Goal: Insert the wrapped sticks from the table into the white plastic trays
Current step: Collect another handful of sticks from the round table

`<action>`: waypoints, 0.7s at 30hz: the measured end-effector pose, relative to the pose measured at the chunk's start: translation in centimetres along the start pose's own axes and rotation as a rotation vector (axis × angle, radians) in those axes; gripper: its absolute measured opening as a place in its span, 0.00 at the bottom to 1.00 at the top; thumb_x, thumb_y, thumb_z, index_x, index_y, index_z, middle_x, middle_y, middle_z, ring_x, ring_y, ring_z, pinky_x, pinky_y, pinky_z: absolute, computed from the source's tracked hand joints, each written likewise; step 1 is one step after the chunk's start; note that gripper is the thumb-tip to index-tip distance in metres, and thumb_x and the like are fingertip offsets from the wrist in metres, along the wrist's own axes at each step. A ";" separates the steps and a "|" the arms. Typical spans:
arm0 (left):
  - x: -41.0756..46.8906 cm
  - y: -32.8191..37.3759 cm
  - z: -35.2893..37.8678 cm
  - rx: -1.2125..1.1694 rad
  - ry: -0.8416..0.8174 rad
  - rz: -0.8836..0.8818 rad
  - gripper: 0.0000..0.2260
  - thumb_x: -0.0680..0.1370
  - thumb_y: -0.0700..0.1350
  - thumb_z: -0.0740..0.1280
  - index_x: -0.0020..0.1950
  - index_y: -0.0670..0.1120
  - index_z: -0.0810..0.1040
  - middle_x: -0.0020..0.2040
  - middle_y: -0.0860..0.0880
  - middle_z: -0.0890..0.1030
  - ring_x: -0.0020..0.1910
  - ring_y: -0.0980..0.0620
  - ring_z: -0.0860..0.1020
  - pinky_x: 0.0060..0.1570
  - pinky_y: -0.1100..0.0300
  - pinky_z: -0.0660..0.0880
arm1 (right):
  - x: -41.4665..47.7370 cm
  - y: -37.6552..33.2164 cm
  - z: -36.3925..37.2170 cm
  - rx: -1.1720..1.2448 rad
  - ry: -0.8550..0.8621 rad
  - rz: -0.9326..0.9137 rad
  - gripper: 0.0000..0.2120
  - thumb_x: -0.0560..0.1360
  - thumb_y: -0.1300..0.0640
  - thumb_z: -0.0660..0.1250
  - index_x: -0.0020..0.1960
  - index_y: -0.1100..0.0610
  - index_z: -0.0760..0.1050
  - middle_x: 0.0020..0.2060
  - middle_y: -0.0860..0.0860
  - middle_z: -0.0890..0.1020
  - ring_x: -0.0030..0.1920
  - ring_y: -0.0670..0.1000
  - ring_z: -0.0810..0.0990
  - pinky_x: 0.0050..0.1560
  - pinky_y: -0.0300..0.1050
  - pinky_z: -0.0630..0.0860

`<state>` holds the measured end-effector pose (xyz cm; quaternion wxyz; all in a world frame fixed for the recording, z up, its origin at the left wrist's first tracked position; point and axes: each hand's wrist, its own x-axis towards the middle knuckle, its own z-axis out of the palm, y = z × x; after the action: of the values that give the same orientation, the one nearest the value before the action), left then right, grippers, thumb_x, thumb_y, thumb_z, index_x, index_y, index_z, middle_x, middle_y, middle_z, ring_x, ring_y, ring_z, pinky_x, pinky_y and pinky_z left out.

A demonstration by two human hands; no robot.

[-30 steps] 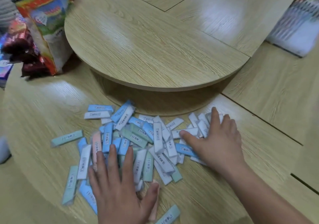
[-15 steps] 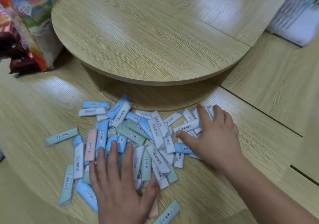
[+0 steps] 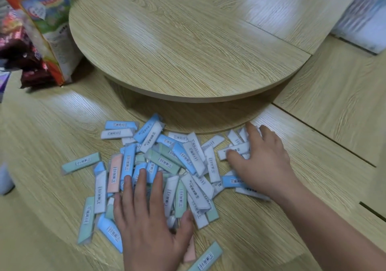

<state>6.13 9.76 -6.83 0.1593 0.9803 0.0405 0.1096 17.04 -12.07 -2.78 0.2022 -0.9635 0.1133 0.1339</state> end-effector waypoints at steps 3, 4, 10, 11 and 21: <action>0.0 0.1 0.0 -0.012 -0.004 -0.011 0.37 0.73 0.66 0.57 0.76 0.46 0.63 0.77 0.41 0.64 0.78 0.38 0.57 0.71 0.33 0.57 | -0.1 -1.5 1.3 0.010 0.133 0.051 0.47 0.69 0.24 0.52 0.79 0.50 0.51 0.78 0.56 0.55 0.78 0.59 0.50 0.76 0.61 0.50; 0.0 0.1 0.0 -0.013 -0.006 -0.017 0.37 0.72 0.65 0.59 0.77 0.46 0.63 0.77 0.41 0.64 0.78 0.38 0.56 0.72 0.33 0.56 | -0.1 -1.9 1.6 0.004 0.158 0.058 0.48 0.69 0.24 0.54 0.79 0.51 0.51 0.78 0.57 0.54 0.78 0.60 0.49 0.76 0.61 0.48; -0.1 0.0 0.0 -0.010 -0.020 -0.024 0.38 0.71 0.64 0.60 0.78 0.47 0.62 0.78 0.42 0.63 0.79 0.40 0.55 0.73 0.35 0.55 | 0.0 -0.2 1.6 0.098 0.168 -0.036 0.51 0.70 0.36 0.69 0.80 0.53 0.44 0.78 0.55 0.55 0.78 0.59 0.50 0.77 0.59 0.51; -0.1 0.0 0.1 -0.011 -0.019 -0.026 0.38 0.71 0.63 0.60 0.78 0.46 0.62 0.78 0.43 0.63 0.79 0.40 0.55 0.73 0.35 0.55 | -0.1 0.3 1.5 0.110 0.170 -0.055 0.52 0.69 0.37 0.71 0.80 0.53 0.44 0.77 0.55 0.56 0.77 0.58 0.51 0.77 0.57 0.53; -0.1 0.2 0.2 0.014 -0.016 -0.039 0.38 0.71 0.63 0.61 0.77 0.46 0.63 0.78 0.42 0.64 0.79 0.39 0.55 0.73 0.36 0.55 | 0.6 2.4 0.6 -0.012 0.161 -0.239 0.40 0.72 0.35 0.67 0.77 0.49 0.57 0.67 0.50 0.66 0.64 0.53 0.63 0.66 0.50 0.64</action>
<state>6.05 9.48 -6.96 0.1550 0.9812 0.0591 0.0985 16.80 -14.05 -4.36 0.2012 -0.9789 0.0130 0.0320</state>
